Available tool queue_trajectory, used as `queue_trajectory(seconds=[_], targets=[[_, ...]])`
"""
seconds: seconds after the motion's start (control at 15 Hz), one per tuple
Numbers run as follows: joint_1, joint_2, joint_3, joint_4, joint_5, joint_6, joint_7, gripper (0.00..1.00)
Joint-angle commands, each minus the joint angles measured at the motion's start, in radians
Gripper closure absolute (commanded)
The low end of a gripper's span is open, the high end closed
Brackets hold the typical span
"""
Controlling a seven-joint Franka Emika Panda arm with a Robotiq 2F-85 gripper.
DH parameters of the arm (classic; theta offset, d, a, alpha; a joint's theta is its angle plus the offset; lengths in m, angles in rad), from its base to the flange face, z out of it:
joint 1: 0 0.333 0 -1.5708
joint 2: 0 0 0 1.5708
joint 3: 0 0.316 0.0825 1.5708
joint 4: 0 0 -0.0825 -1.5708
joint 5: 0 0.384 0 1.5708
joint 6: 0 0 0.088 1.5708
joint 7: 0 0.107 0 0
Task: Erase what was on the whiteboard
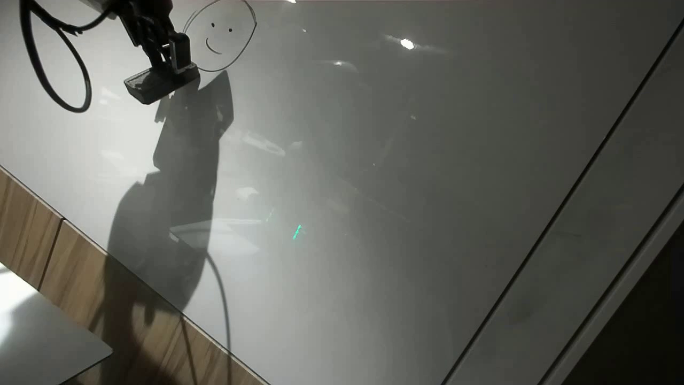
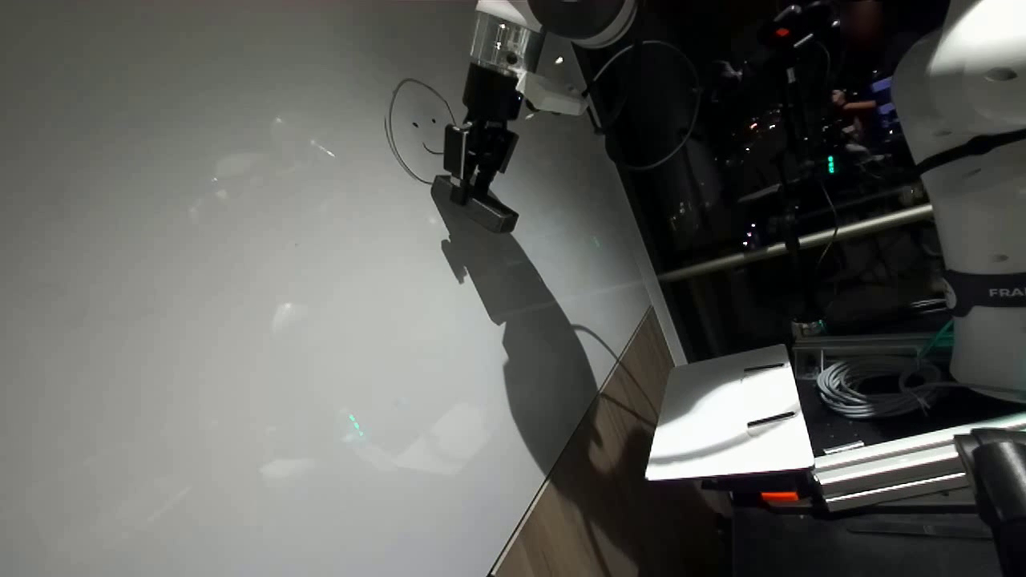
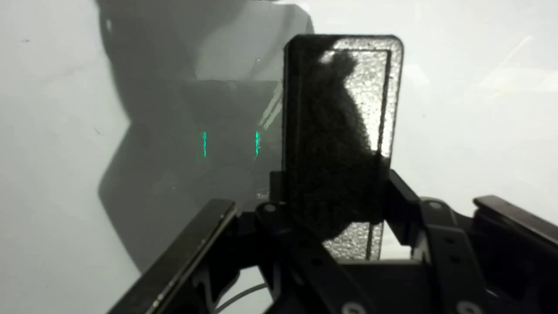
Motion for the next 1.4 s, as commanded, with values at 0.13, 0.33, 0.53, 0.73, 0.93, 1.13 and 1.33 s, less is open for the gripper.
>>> queue_trajectory(seconds=[0.13,0.33,0.53,0.73,0.93,1.13,1.33], targets=[[-0.079,0.048,0.020,0.074,-0.066,0.019,0.052,0.70],[-0.094,0.056,0.027,0.088,-0.074,0.013,0.069,0.70],[-0.102,0.067,0.033,0.105,-0.077,0.006,0.084,0.70],[-0.109,0.090,0.036,0.131,-0.079,0.001,0.095,0.70],[-0.112,0.110,0.039,0.158,-0.087,-0.007,0.108,0.70],[-0.111,0.117,0.043,0.180,-0.102,-0.030,0.122,0.70],[-0.111,0.122,0.042,0.209,-0.116,-0.057,0.128,0.70]])
